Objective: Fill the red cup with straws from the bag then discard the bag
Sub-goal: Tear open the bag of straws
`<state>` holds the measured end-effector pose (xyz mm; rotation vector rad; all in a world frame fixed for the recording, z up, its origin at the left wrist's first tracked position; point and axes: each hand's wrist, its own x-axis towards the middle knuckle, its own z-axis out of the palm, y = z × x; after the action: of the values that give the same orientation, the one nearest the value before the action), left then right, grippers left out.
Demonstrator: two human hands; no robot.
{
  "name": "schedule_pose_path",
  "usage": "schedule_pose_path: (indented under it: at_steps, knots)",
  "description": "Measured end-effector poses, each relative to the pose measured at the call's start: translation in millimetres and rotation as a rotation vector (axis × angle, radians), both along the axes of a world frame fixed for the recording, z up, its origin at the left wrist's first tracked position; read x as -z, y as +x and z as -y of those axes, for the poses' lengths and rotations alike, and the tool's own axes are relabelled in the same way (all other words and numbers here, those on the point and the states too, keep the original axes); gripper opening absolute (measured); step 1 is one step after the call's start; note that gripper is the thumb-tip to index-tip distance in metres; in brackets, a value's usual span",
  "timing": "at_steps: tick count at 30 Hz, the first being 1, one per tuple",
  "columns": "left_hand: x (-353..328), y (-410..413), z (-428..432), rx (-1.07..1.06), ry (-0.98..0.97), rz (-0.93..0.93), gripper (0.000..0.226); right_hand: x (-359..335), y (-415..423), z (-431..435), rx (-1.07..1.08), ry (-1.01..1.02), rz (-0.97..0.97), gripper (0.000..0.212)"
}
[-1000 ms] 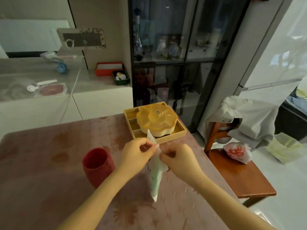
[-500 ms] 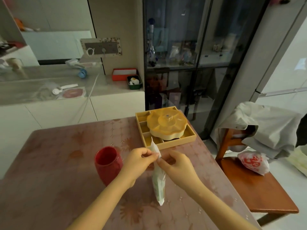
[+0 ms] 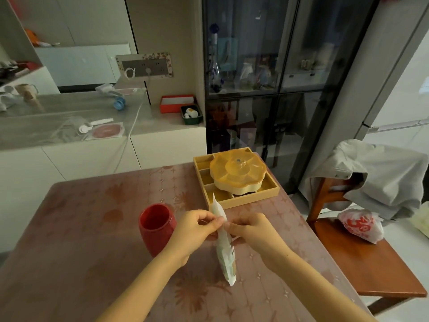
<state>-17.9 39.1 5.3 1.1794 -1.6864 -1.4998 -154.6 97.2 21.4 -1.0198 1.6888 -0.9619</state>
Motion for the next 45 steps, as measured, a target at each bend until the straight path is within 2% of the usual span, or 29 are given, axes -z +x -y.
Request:
schedule_pose_path:
  at_steps: [5, 12, 22, 25, 27, 30, 33, 36, 37, 40, 41, 43, 45]
  knots:
    - [0.9, 0.8, -0.7, 0.001, -0.047, 0.032, 0.009, 0.5, 1.7, 1.5, 0.002, 0.001, -0.057, 0.021]
    - [-1.5, -2.5, -0.9, 0.004, -0.091, 0.154, 0.013, -4.2, 6.2, 6.6, -0.131, 0.01, -0.437, 0.014]
    - [-0.3, -10.2, -15.8, -0.053, -0.09, 0.197, 0.012, -10.7, 6.4, 1.6, -0.118, 0.031, -0.549, 0.011]
    - [-0.9, -10.3, -22.3, -0.065, -0.155, 0.233, 0.018, -10.0, 1.5, -2.2, -0.071, 0.026, -0.634, 0.023]
    - [-4.7, -5.2, -22.3, -0.059, -0.23, 0.319, 0.021, -12.9, -7.8, -5.5, -0.001, 0.024, -0.711, 0.006]
    - [-15.2, 5.5, -21.7, -0.011, -0.387, 0.479, 0.025, -14.5, -18.8, -12.2, 0.046, -0.015, -0.822, 0.01]
    - [-23.9, 6.7, -23.6, 0.065, -0.443, 0.499, 0.02, -15.5, -16.0, -13.8, 0.043, -0.068, -0.8, 0.012]
    - [-22.4, 10.1, -17.1, 0.049, -0.367, 0.365, 0.011, -12.4, -16.9, -8.0, 0.06, -0.079, -0.652, 0.011]
    - [-18.7, 13.4, -12.9, 0.05, -0.316, 0.294, 0.019, -12.5, -17.5, -6.6, 0.064, -0.071, -0.597, 0.009]
    - [-1.9, 17.7, -8.4, 0.238, -0.172, 0.207, 0.089, -13.3, -18.5, -4.8, 0.039, -0.059, -0.524, 0.006]
    - [4.9, 15.2, -10.3, 0.292, -0.153, 0.181, 0.106, -14.5, -18.6, -4.1, 0.024, -0.065, -0.517, 0.006]
    - [21.2, 3.9, -16.0, 0.319, -0.188, 0.102, 0.119, -17.1, -19.4, -3.5, -0.013, -0.077, -0.51, 0.009]
    - [33.6, -10.6, -20.3, 0.268, -0.227, 0.021, 0.122, -19.5, -20.4, -4.4, -0.045, -0.088, -0.517, 0.014]
